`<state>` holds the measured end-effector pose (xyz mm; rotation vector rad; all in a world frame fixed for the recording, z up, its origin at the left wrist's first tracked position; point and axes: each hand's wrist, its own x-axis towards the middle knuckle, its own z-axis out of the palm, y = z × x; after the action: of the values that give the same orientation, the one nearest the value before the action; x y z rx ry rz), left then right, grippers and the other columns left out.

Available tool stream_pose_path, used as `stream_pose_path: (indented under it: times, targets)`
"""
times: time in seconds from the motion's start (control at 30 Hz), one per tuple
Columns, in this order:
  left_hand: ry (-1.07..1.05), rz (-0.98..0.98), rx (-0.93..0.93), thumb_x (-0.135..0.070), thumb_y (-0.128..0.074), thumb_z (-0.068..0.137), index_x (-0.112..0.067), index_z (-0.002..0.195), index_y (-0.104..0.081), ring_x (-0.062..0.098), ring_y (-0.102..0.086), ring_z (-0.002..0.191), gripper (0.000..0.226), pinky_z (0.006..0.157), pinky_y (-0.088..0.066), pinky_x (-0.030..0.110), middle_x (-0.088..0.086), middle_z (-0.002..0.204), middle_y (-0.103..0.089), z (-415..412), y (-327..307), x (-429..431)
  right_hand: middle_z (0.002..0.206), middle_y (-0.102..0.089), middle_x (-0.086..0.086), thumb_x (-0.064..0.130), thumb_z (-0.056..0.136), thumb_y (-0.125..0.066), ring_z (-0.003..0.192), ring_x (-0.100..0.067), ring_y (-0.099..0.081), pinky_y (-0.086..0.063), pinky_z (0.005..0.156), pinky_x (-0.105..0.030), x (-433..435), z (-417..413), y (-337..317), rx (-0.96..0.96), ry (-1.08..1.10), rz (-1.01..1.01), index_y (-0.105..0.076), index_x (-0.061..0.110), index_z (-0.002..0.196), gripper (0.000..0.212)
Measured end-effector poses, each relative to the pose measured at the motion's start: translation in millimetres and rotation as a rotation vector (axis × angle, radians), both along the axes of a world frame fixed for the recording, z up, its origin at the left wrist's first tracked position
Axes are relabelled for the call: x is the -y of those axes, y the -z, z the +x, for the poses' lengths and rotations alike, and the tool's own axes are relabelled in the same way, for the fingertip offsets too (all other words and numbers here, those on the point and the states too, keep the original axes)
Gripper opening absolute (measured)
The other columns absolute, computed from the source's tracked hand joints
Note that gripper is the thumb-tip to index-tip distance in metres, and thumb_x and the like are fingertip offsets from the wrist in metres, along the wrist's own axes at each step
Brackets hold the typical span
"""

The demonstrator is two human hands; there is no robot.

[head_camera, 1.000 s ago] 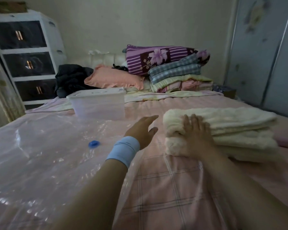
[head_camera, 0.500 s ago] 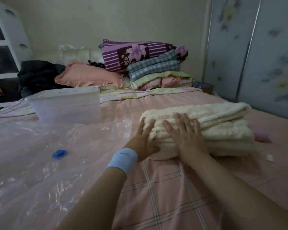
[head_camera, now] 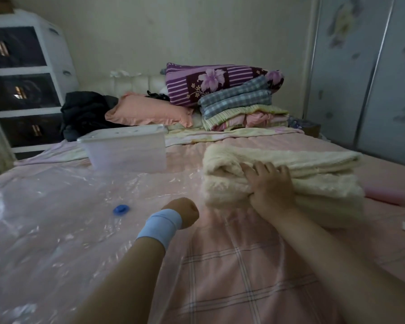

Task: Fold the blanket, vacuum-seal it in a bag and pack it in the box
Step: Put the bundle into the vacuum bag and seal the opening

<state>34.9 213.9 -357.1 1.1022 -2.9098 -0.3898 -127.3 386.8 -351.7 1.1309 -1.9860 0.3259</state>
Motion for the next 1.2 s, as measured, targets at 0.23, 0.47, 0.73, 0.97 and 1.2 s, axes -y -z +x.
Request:
stream_pose_path:
  times: [0.23, 0.47, 0.73, 0.97, 1.2]
  targets:
    - [-0.056, -0.068, 0.175, -0.058, -0.062, 0.083, -0.015, 0.118, -0.067, 0.025, -0.059, 0.111, 0.056, 0.095, -0.047, 0.034, 0.006, 0.122, -0.063, 31, 17, 2, 0.120, -0.056, -0.015, 0.023, 0.051, -0.078, 0.107, -0.037, -0.054, -0.043, 0.095, -0.054, 18, 45, -2, 0.077, -0.041, 0.001, -0.059, 0.020, 0.132, 0.083]
    - [-0.121, 0.101, -0.054, -0.030, -0.051, 0.096, -0.005, 0.098, -0.073, 0.026, -0.064, 0.090, 0.033, 0.079, -0.046, 0.030, 0.011, 0.096, -0.069, 52, 17, 17, 0.134, -0.061, -0.009, 0.014, 0.064, -0.070, 0.123, -0.034, -0.055, -0.041, 0.101, -0.054, 37, 54, 9, 0.156, -0.033, 0.071, -0.061, 0.022, 0.128, 0.065]
    - [-0.439, 0.932, -0.896, -0.004, -0.059, 0.090, 0.007, 0.095, -0.066, 0.028, -0.070, 0.075, 0.013, 0.062, -0.060, 0.041, 0.018, 0.097, -0.071, 66, -11, 41, 0.109, -0.064, -0.007, 0.030, 0.055, -0.083, 0.093, -0.032, -0.058, -0.039, 0.078, -0.044, 38, 71, -9, 0.001, -0.035, -0.156, -0.060, 0.014, 0.122, 0.072]
    - [-0.503, 0.615, -1.339, -0.031, -0.063, 0.075, -0.023, 0.067, -0.077, 0.024, -0.071, 0.080, 0.018, 0.079, -0.057, 0.045, 0.001, 0.077, -0.075, 77, -33, 61, 0.120, -0.065, -0.011, 0.029, 0.066, -0.072, 0.097, -0.034, -0.060, -0.042, 0.081, -0.046, 48, 88, 27, -0.120, -0.159, 0.083, -0.064, 0.016, 0.118, 0.054]
    - [-0.154, 0.301, -1.183, -0.035, -0.066, 0.088, -0.026, 0.086, -0.078, 0.012, -0.056, 0.073, 0.015, 0.077, -0.052, 0.032, 0.006, 0.086, -0.074, 78, -69, 47, 0.127, -0.064, -0.013, 0.007, 0.079, -0.046, 0.108, -0.037, -0.063, -0.043, 0.086, -0.052, 53, 99, 38, -0.232, -0.218, 0.126, -0.063, 0.016, 0.119, 0.044]
